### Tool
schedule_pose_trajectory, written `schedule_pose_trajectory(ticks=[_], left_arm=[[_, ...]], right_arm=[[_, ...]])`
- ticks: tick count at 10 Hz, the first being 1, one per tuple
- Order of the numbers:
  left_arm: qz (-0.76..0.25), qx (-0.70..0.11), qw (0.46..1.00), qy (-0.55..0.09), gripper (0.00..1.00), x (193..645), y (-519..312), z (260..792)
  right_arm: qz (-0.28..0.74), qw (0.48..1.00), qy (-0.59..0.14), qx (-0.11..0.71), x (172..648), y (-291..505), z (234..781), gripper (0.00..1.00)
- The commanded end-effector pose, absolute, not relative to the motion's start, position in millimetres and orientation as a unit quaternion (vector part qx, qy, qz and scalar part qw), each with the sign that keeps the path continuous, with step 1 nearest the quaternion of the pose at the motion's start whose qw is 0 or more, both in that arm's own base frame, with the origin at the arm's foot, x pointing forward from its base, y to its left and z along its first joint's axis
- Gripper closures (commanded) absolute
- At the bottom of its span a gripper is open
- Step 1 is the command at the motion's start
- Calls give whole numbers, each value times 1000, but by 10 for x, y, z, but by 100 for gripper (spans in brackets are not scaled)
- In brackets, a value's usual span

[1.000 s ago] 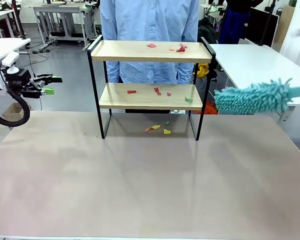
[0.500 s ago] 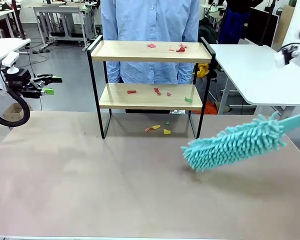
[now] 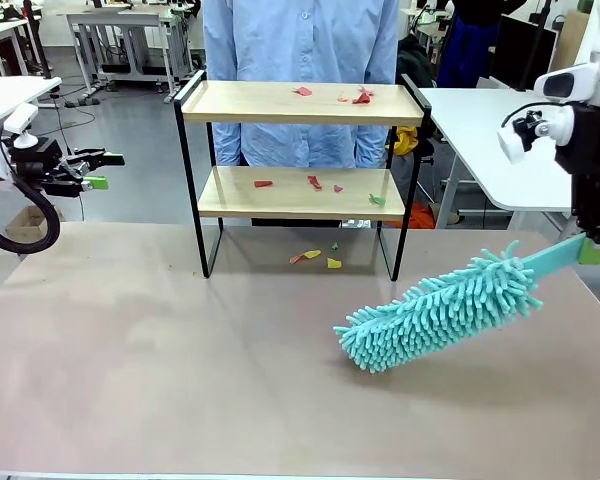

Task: Clean the shelf.
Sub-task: Clean the specific section of the Shelf indicated by the human with the Duster.

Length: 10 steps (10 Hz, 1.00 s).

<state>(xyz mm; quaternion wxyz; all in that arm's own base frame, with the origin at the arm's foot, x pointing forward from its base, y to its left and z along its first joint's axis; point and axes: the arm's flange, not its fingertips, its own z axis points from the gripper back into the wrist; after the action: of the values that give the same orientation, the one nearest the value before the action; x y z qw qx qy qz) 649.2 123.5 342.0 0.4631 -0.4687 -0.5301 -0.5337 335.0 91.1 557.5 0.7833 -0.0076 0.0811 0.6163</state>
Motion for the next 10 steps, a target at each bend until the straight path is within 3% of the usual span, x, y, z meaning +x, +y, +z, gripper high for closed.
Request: schedule_pose_trajectory(ticks=[1, 10], left_arm=[[-539, -466, 461, -528, 0, 6474, 1236, 3440], [-539, -466, 461, -528, 0, 6474, 1236, 3440]], right_arm=[[611, 787, 81, -6, 3329, 857, 5601, 87], [611, 787, 81, -6, 3329, 857, 5601, 87]])
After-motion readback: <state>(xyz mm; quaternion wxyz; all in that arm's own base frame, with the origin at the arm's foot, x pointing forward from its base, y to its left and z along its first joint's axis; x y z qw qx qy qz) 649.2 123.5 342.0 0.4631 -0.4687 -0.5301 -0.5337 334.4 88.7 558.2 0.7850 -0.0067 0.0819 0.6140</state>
